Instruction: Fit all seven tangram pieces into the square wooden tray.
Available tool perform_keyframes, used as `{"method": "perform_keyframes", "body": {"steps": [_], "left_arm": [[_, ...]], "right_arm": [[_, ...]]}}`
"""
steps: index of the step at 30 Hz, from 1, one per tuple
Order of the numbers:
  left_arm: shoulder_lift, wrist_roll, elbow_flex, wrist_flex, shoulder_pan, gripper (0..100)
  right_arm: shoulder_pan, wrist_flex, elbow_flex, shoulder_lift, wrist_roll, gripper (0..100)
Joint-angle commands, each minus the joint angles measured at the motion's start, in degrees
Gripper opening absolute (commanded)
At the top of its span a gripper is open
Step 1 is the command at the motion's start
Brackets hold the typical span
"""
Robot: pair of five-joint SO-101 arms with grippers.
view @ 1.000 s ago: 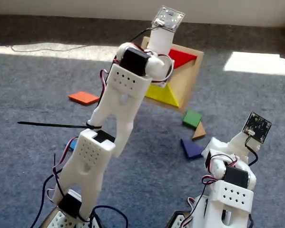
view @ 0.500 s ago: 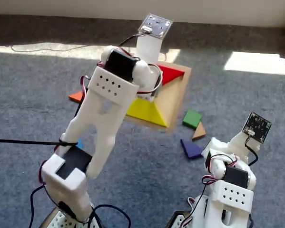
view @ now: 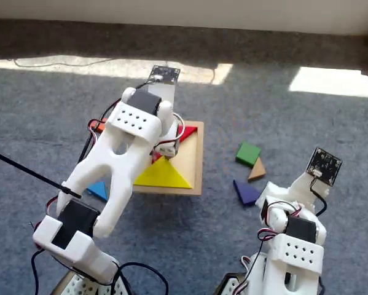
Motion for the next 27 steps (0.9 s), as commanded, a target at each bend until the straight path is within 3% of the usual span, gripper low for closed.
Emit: {"method": "perform_keyframes", "body": {"steps": [1, 11, 14, 19, 27], "left_arm": [[-3.6, 2.9, 1.3, -1.8, -0.7, 17], [-2.9, 2.6, 1.6, -2.3, -1.0, 26], [-1.7, 2.5, 3.6, -6.3, -1.4, 26], [5.1, -1.9, 2.9, -12.0, -4.3, 26], [17.9, -6.2, -5.8, -12.0, -4.7, 26]], "right_arm": [[-0.7, -1.1, -0.1, -1.0, 0.5, 21.7], [-0.7, -1.1, -0.1, -1.0, 0.5, 21.7], [-0.7, -1.1, -0.1, -1.0, 0.5, 21.7], [-0.7, -1.1, -0.1, -1.0, 0.5, 21.7], [-0.7, -1.1, -0.1, -1.0, 0.6, 21.7]]}}
